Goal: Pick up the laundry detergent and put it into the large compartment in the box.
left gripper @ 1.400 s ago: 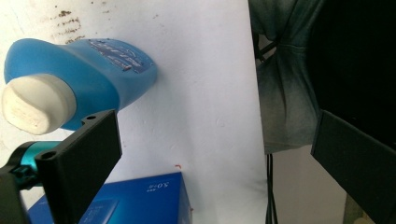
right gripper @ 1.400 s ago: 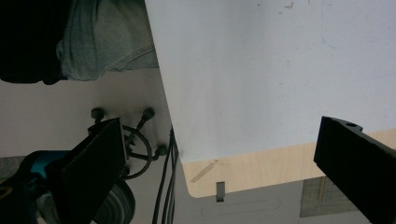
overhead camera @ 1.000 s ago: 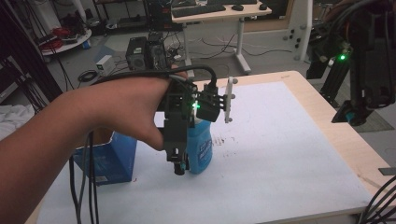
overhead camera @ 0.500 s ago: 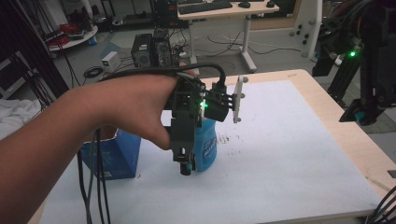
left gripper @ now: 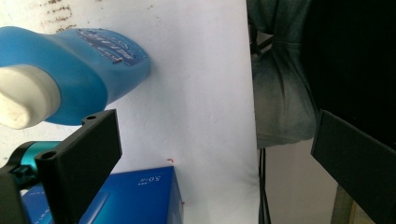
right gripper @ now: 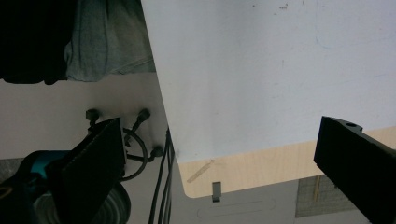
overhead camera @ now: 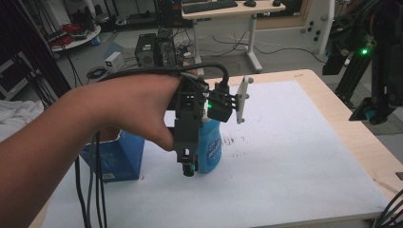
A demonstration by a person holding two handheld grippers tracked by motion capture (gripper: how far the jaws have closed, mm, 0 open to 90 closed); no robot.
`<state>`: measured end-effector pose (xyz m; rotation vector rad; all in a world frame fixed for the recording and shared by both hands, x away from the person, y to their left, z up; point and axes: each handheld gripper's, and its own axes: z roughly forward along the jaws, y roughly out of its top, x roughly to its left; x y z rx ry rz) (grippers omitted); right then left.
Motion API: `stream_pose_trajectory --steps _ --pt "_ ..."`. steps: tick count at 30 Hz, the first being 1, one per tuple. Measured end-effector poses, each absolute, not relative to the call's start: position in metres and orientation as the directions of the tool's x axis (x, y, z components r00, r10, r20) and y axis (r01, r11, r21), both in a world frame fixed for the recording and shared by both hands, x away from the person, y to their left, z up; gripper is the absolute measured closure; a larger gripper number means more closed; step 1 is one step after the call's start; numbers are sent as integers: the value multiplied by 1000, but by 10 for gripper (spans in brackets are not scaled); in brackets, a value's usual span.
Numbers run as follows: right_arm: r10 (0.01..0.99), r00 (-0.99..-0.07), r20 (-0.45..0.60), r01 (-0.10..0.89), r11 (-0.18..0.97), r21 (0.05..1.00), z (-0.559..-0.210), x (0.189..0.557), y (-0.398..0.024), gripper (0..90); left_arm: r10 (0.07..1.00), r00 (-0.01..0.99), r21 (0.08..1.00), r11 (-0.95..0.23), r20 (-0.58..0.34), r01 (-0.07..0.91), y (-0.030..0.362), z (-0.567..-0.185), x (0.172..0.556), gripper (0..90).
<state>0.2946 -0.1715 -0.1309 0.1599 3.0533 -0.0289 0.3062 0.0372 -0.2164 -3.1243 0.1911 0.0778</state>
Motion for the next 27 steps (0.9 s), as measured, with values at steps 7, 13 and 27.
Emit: stream_pose_trajectory --steps 7,13,27 --pt "115 -989 -90 117 993 -18 -129 291 -176 14 -62 998 -10 -998 -28 -62 35 -214 304 17" --pt "120 -988 -93 121 993 -9 -129 292 -180 14 26 1000 -22 -999 -13 26 33 -212 304 17" --pt "131 -988 -80 132 991 -7 -132 303 -181 14 408 911 113 -904 -57 412 52 -203 328 17"
